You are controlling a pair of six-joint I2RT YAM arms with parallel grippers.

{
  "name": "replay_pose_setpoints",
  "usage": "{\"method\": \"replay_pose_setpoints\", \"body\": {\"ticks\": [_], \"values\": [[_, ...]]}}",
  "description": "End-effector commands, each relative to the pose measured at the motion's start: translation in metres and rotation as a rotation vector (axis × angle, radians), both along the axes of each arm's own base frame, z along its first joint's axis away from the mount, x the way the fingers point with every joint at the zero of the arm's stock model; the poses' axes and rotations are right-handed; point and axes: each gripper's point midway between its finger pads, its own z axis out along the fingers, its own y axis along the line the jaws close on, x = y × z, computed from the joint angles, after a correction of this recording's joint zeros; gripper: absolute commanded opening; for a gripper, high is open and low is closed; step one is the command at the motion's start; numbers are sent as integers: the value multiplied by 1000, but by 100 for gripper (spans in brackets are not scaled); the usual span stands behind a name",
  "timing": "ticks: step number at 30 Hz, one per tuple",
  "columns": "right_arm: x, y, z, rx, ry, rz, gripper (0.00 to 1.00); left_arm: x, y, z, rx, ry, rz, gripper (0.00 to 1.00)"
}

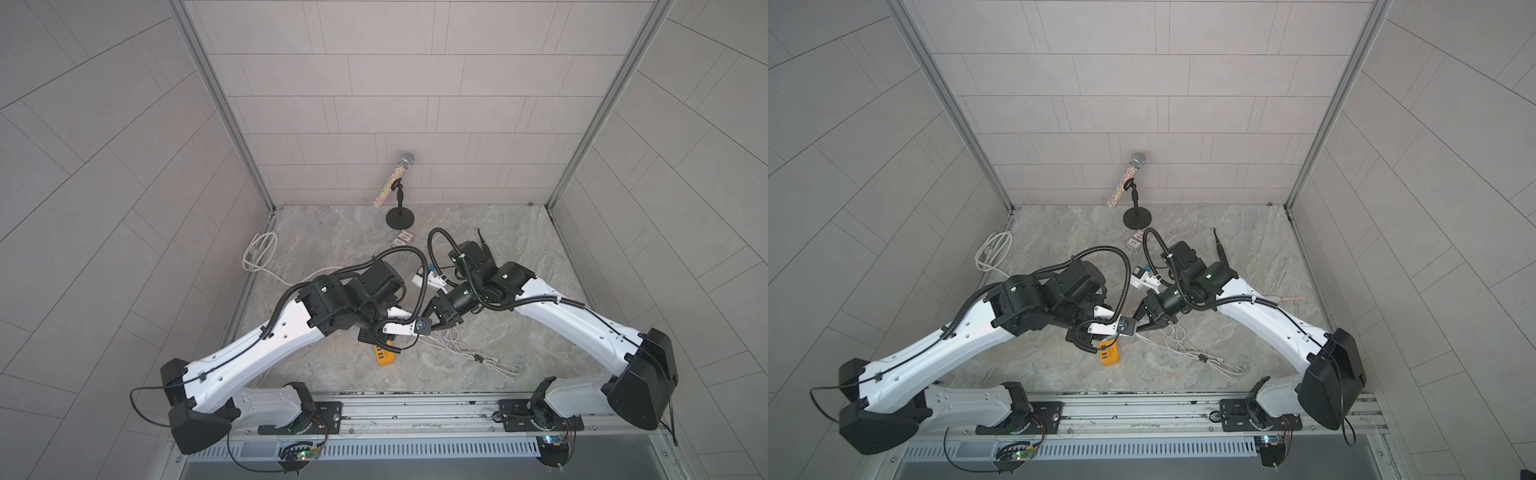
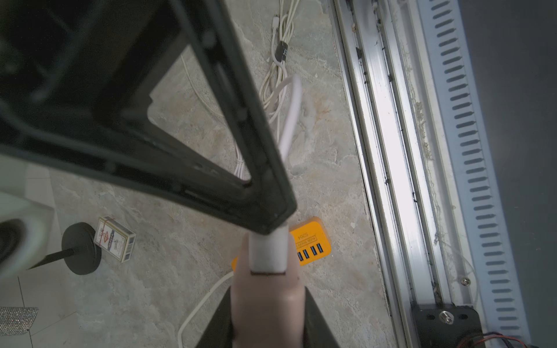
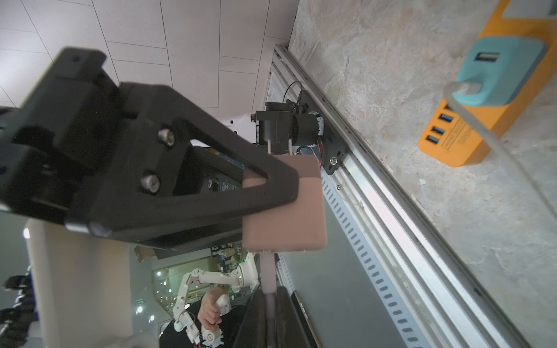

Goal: Charge the electric toothbrush
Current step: Insert the charging cable into the plug, then insert the plug into the socket.

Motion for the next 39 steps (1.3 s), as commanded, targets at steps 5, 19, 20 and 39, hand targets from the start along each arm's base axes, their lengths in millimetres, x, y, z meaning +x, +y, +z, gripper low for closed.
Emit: {"method": "replay_pose_setpoints", "body": {"ticks": [5, 19, 20, 39], "values": [[32, -26, -20, -168, -185, -123, 38, -9, -28, 42, -206, -90, -93, 0], [85, -121, 21, -316, -387, -590, 62, 53, -17, 39, -410, -63, 423, 0], [85, -123, 26, -318, -397, -601, 63, 58, -17, 41, -438, -55, 465, 0], [92, -37, 72, -97, -412, -611, 74, 122, -19, 48, -853, 143, 738, 0]]}}
